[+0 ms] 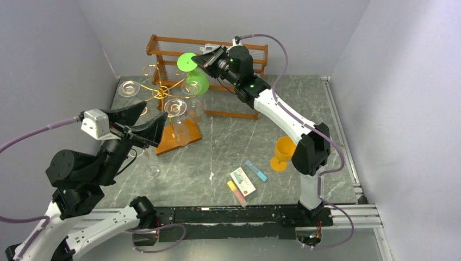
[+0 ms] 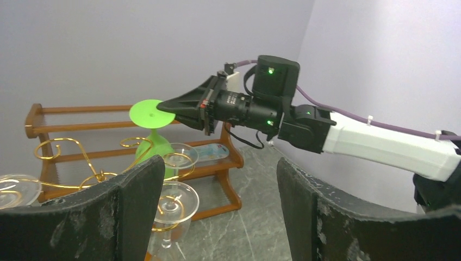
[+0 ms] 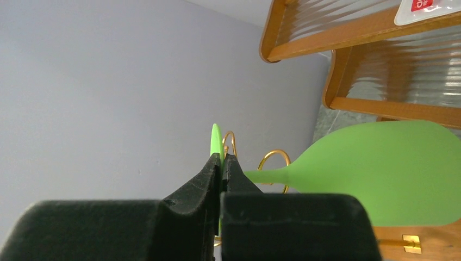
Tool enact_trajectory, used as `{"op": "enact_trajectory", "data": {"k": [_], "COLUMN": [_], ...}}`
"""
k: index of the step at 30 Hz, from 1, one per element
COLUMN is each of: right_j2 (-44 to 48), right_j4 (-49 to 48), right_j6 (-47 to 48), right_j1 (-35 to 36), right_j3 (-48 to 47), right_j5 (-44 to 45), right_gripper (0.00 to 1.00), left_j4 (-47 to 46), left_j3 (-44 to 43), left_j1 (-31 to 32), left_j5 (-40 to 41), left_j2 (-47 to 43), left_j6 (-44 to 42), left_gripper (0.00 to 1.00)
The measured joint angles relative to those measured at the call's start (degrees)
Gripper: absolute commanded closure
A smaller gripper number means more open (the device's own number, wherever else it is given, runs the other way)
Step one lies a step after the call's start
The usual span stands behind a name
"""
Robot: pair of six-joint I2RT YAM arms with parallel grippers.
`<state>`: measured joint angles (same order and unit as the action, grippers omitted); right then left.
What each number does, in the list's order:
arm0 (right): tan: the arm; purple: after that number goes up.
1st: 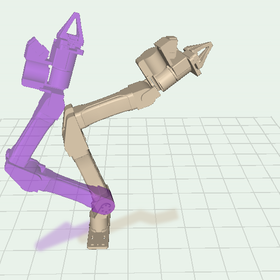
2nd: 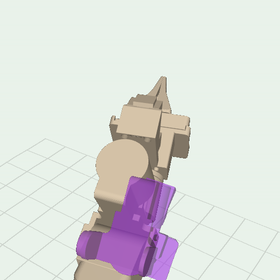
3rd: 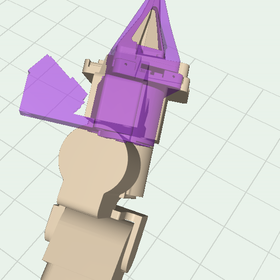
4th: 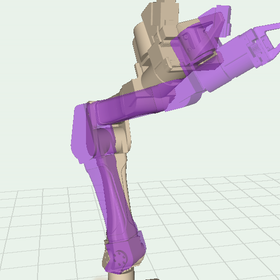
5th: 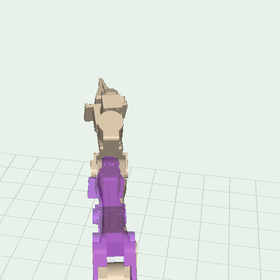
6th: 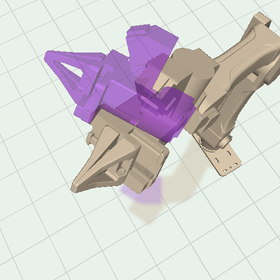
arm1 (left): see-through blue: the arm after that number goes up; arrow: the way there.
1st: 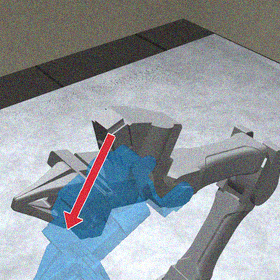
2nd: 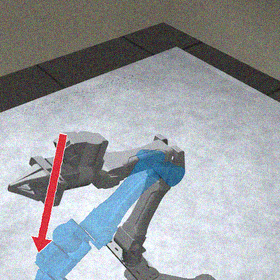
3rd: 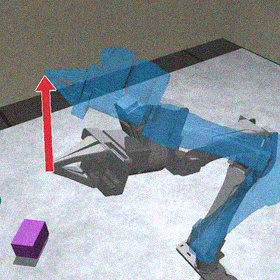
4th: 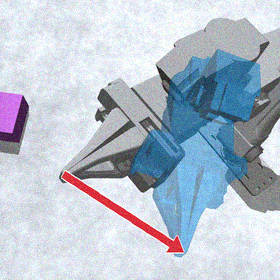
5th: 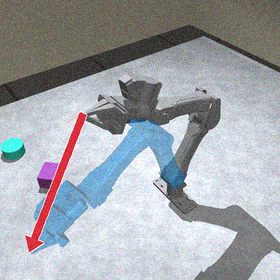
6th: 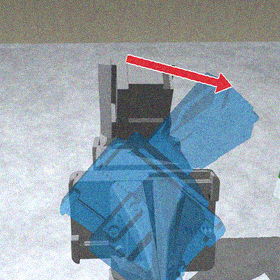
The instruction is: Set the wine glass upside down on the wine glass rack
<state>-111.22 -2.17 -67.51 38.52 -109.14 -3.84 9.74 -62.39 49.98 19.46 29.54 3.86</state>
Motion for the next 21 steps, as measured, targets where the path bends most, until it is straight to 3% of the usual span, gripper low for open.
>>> {"op": "enact_trajectory", "data": {"k": [21], "right_j2": [-13.4], "right_j4": [3.4], "right_j6": [-4.0], "right_j1": [-1.2], "right_j3": [-15.7], "right_j5": [-9.4], "right_gripper": [1.00], "left_j4": [2.4], "left_j3": [-0.8], "left_j1": [0.0], "left_j5": [-1.9], "left_j2": [1.4], "left_j6": [0.1], "left_gripper": [0.21]}}
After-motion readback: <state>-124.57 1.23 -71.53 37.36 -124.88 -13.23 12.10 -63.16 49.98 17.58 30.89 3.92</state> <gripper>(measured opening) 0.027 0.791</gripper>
